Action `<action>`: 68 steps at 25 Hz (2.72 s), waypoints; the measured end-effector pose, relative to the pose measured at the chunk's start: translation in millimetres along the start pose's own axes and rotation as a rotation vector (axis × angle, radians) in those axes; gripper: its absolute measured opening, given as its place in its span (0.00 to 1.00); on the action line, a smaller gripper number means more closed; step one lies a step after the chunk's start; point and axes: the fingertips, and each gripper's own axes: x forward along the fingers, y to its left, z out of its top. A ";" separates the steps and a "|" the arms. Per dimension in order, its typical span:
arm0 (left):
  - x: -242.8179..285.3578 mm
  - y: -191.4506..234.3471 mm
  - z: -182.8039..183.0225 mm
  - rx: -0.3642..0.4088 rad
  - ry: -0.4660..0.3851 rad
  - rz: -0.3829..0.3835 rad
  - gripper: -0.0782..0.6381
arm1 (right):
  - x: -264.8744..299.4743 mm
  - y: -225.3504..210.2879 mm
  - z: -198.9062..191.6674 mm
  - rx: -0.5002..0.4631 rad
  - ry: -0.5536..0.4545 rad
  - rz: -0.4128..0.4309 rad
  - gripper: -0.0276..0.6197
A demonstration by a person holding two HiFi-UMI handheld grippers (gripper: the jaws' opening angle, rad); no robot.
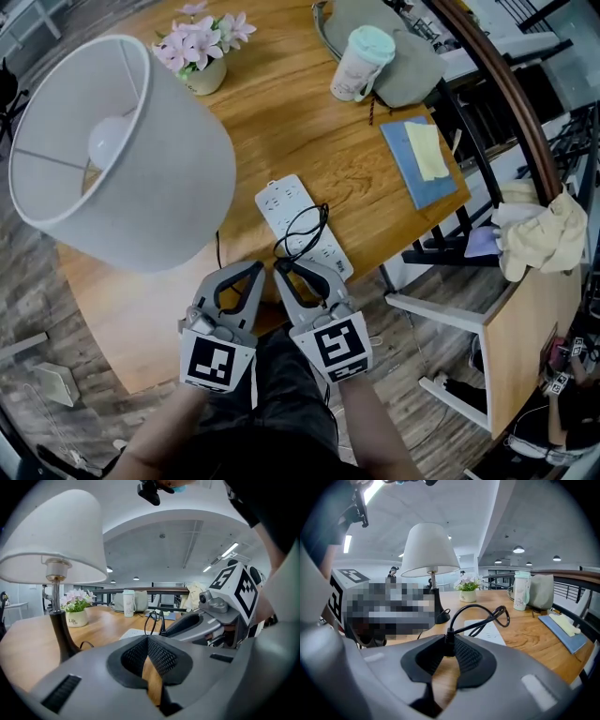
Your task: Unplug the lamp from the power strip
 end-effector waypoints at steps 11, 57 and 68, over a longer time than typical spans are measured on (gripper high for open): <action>-9.3 3.2 4.4 0.002 -0.023 -0.019 0.10 | -1.8 4.0 -1.8 -0.022 0.070 -0.050 0.27; -84.1 5.6 97.1 -0.019 -0.307 -0.043 0.10 | -96.7 31.6 109.9 -0.018 -0.362 -0.199 0.05; -127.7 8.2 102.2 -0.038 -0.366 0.080 0.10 | -133.5 51.2 111.9 -0.043 -0.406 -0.160 0.05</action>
